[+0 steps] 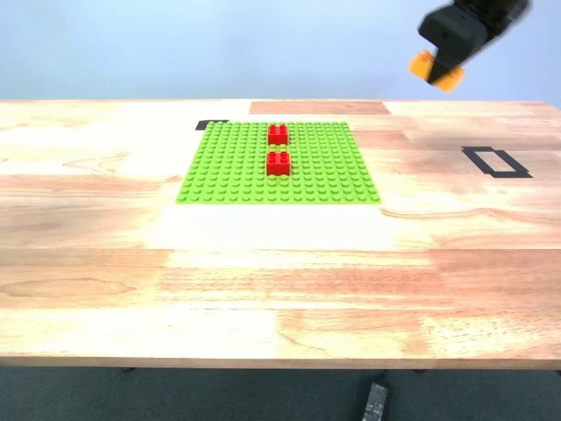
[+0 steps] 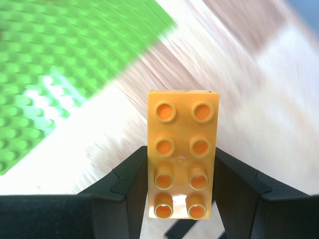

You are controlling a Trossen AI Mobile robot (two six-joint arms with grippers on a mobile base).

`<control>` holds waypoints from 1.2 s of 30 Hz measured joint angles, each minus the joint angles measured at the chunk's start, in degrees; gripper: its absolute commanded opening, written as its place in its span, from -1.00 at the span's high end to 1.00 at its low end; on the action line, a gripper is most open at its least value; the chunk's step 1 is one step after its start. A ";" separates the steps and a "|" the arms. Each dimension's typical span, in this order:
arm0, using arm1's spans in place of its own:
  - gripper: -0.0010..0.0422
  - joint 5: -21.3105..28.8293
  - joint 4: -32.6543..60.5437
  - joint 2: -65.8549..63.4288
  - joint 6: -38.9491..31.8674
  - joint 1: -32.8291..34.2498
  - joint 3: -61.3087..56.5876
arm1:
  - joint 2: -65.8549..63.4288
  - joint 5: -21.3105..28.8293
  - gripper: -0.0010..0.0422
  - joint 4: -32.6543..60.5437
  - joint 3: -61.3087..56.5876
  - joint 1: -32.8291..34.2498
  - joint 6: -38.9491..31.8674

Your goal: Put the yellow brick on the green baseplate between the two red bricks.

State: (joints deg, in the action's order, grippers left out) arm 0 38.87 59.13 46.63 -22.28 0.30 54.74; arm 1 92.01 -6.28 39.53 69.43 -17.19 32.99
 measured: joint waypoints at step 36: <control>0.96 0.13 0.07 0.00 -0.02 -0.02 0.00 | 36.79 3.19 0.87 12.98 37.92 -24.00 22.21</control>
State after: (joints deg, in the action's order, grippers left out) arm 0 39.00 59.20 46.63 -22.31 0.27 54.74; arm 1 128.79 -3.09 52.51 107.35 -41.19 55.20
